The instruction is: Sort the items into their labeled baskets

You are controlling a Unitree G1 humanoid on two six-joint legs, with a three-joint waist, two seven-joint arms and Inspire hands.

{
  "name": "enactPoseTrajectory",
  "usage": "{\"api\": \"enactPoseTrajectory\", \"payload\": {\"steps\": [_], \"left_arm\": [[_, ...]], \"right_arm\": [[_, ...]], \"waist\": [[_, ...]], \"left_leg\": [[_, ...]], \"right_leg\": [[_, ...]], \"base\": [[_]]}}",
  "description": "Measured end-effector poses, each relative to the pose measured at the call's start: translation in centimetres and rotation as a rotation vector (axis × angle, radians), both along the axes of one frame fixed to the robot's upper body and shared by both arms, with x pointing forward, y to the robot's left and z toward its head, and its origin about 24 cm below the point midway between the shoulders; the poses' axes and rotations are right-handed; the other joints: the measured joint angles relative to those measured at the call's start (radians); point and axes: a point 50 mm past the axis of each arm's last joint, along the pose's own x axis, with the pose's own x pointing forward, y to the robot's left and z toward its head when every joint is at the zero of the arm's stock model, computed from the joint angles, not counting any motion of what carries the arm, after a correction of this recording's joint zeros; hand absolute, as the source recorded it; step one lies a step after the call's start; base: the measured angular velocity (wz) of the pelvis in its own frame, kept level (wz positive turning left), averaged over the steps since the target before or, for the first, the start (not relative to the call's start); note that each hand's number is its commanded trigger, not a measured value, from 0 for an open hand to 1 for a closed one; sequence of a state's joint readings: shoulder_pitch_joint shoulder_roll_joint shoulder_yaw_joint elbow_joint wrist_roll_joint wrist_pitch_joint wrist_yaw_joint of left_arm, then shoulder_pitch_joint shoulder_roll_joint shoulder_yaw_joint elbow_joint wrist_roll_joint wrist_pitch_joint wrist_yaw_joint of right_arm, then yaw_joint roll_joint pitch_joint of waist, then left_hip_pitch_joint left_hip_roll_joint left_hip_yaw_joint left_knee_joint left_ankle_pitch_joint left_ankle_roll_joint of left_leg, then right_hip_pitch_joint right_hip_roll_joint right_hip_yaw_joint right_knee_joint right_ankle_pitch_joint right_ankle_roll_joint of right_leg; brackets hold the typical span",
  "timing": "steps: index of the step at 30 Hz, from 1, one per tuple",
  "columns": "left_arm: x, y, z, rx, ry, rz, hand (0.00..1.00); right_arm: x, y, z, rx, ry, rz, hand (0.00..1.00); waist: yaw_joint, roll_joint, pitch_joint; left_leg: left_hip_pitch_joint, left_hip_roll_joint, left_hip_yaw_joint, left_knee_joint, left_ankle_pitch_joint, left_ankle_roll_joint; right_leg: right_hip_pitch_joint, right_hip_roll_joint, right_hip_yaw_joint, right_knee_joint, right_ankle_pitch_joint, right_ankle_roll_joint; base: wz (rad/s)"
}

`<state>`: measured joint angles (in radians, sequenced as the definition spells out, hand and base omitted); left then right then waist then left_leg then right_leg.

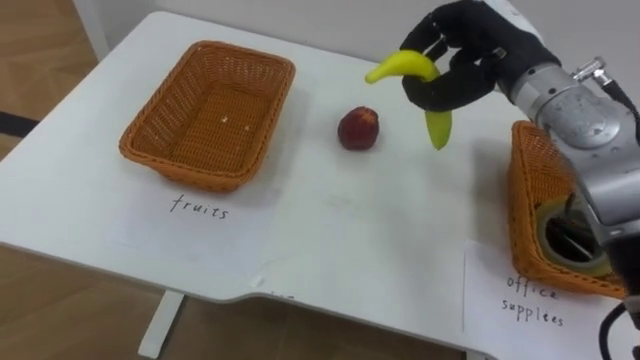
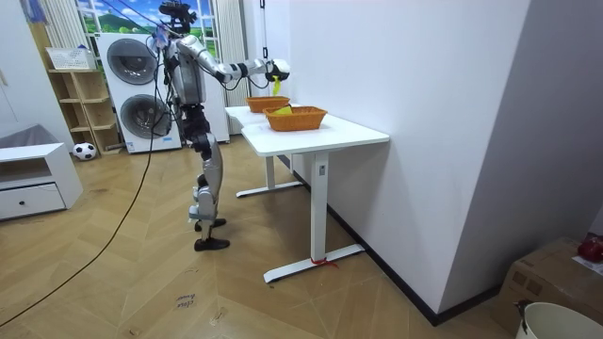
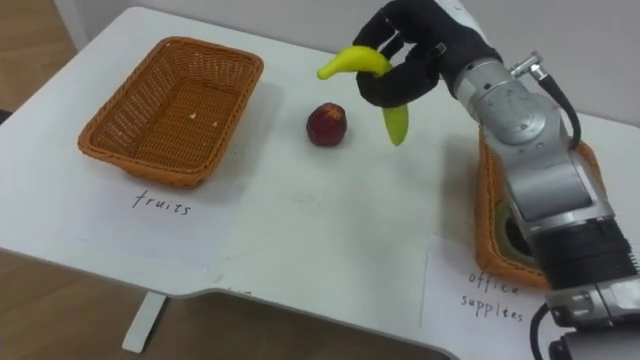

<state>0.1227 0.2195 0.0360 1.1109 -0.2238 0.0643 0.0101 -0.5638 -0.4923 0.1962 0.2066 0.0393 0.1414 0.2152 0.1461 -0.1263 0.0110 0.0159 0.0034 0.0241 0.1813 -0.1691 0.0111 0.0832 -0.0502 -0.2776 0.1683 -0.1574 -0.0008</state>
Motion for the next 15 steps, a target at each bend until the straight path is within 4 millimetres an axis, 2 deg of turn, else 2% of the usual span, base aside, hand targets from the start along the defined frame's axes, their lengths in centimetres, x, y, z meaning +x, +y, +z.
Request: {"api": "enactPoseTrajectory", "payload": {"steps": [7, 15], "left_arm": [[-0.4, -0.4, -0.2, -0.012, 0.009, 0.0, 0.0], [-0.3, -0.5, -0.2, -0.012, 0.007, 0.0, 0.0]], "right_arm": [[-0.4, 2.4, 1.0, 0.063, -0.062, 0.065, 1.0], [-0.6, 2.8, 1.5, 0.076, -0.086, 0.077, 1.0]], "waist": [[0.006, 0.008, -0.0027], [0.03, 0.008, -0.0043]], "left_leg": [[0.005, 0.001, 0.001, -0.006, 0.0, 0.0], [0.006, 0.0, -0.002, -0.008, 0.0, 0.0]], "right_leg": [[0.0, 0.001, 0.0, 0.0, 0.0, 0.0], [0.002, 0.001, -0.001, 0.001, 0.0, 0.001]], "base": [[0.0], [0.0]]}}
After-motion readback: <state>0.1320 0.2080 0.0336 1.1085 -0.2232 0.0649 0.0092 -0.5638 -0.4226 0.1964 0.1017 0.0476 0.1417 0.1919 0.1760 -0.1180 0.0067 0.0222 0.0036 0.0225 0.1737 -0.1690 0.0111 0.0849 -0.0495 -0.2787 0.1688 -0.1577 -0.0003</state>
